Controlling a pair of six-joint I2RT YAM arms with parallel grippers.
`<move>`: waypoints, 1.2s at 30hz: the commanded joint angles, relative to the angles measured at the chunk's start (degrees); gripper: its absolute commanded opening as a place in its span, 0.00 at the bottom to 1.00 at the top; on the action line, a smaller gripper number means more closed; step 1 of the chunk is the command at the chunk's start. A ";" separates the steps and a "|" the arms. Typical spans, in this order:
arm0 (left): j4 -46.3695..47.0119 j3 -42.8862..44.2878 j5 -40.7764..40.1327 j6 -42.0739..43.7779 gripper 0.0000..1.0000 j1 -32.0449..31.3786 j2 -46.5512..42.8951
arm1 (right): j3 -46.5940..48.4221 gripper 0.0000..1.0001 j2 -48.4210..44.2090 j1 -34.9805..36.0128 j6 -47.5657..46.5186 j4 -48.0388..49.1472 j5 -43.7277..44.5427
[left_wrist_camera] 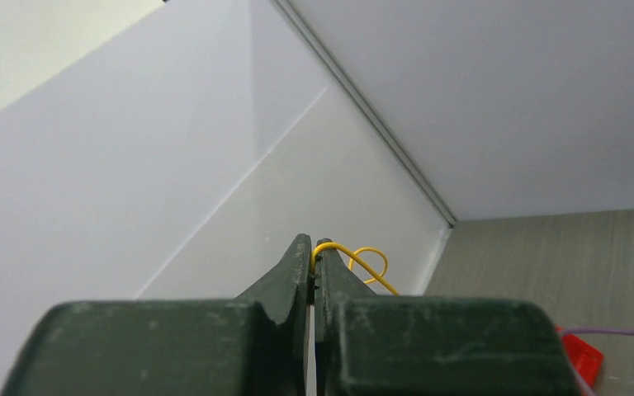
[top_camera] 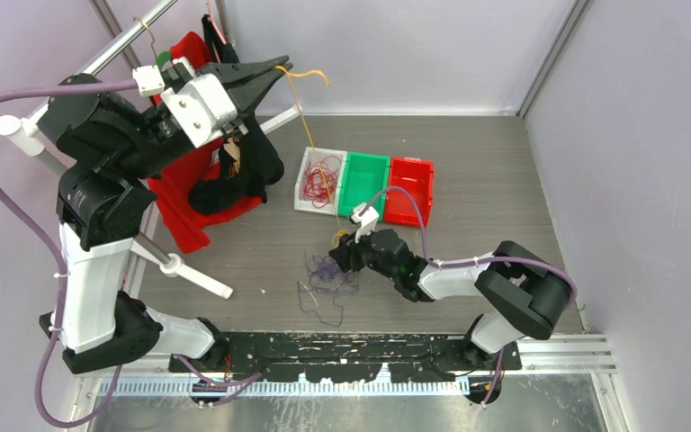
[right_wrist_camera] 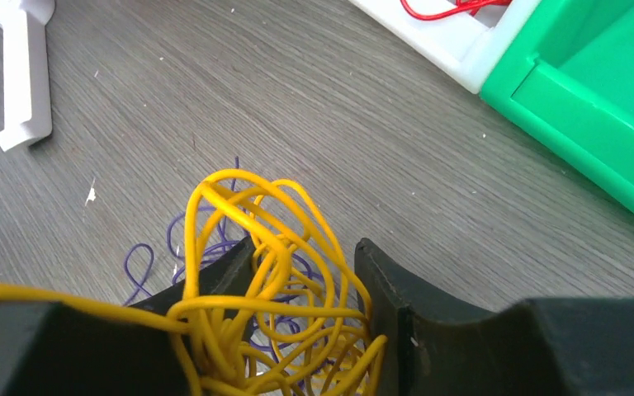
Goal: Untangle the cables
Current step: Untie the cable.
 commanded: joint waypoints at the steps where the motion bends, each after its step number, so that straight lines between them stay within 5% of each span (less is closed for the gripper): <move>1: 16.45 6.68 -4.87 5.70 0.00 -0.09 0.47 | -0.85 0.52 0.11 0.08 0.07 0.36 2.47; 11: 30.43 13.53 -8.22 13.16 0.00 -0.16 3.97 | -3.79 0.57 -0.42 0.08 0.03 -1.34 1.52; 14: 28.19 13.72 -8.83 12.12 0.00 -0.17 3.88 | -4.89 0.58 -0.61 0.08 0.95 0.15 2.37; 21: 23.98 2.96 -6.92 10.10 0.00 -0.13 -1.59 | -3.67 0.59 -5.36 0.08 0.23 -3.49 3.71; 28: 13.45 -12.15 -3.73 7.54 0.00 -0.17 -10.18 | -0.35 0.71 -16.56 0.08 0.61 -10.07 -2.60; 36: 9.79 -16.02 -4.30 7.41 0.00 -0.16 -11.76 | 5.89 0.70 -17.75 0.16 -0.74 -18.39 -9.04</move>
